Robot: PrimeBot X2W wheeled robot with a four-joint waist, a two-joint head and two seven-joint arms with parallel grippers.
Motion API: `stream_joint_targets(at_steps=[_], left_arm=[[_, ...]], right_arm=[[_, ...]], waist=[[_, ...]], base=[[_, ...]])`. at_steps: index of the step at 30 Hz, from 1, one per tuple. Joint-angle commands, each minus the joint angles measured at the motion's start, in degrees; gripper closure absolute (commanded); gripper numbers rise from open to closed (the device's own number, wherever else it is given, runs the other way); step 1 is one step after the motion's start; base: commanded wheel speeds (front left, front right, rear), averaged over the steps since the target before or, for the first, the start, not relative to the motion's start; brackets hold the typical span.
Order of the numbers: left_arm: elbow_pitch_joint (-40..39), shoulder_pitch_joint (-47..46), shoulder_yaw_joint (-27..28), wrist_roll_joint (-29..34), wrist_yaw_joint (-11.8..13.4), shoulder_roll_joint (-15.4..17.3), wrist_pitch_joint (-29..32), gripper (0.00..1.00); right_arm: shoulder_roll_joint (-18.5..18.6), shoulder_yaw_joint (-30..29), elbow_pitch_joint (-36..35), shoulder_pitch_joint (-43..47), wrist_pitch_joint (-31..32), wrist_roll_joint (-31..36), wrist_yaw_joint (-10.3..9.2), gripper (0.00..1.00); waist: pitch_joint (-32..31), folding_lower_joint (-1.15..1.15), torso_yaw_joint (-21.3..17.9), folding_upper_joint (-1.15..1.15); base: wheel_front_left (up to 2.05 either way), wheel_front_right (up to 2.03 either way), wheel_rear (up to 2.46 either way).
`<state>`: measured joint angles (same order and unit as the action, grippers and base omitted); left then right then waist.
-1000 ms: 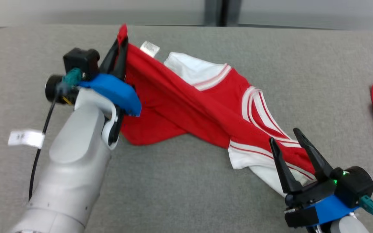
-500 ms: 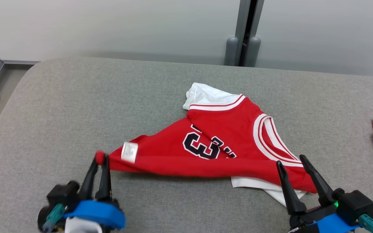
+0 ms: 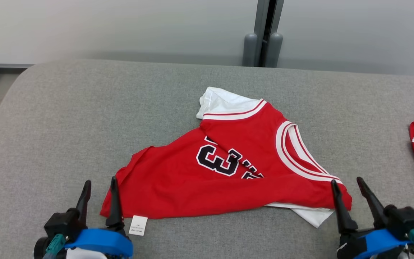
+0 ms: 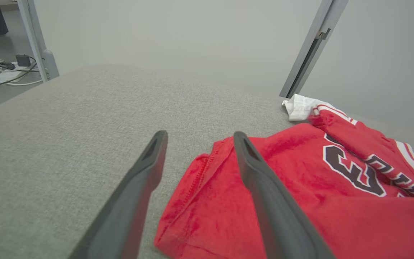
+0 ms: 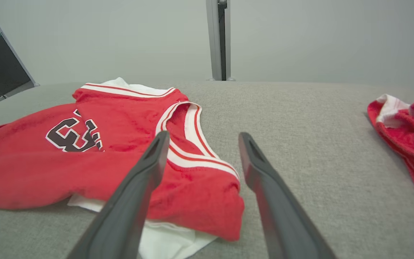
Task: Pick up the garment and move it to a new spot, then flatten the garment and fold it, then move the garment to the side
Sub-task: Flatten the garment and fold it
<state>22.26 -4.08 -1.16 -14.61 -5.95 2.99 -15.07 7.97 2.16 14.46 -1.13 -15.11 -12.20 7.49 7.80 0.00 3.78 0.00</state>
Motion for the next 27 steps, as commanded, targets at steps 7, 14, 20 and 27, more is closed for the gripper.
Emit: stream_joint_targets(at_steps=[7,14,20,27], left_arm=[[-0.5,-2.6,-3.7,-1.8,-0.2,-0.1,-0.1,0.00],[-0.6,-3.1,-4.4,-1.5,-0.3,-0.1,-0.1,0.00],[-0.1,-3.3,-4.8,-2.4,-0.4,-0.1,-0.1,0.00],[-0.5,-3.8,-6.0,-3.0,-0.5,-0.1,-0.1,0.00]], right_arm=[[2.0,0.9,14.8,-8.7,1.0,0.1,0.00,0.00],[3.3,4.9,21.1,-13.2,1.1,-2.0,0.00,0.88],[4.7,6.3,23.4,-16.0,0.6,-3.1,-0.01,1.00],[5.7,6.0,21.5,-20.4,0.3,-5.0,-0.01,1.00]], waist=[[2.1,0.00,0.5,0.00],[3.3,0.00,1.0,0.00],[4.3,0.00,1.5,0.00],[5.2,0.00,2.3,0.00]], base=[[0.00,0.00,0.00],[0.00,0.00,0.00],[0.00,0.00,0.00],[0.00,0.00,0.00]])
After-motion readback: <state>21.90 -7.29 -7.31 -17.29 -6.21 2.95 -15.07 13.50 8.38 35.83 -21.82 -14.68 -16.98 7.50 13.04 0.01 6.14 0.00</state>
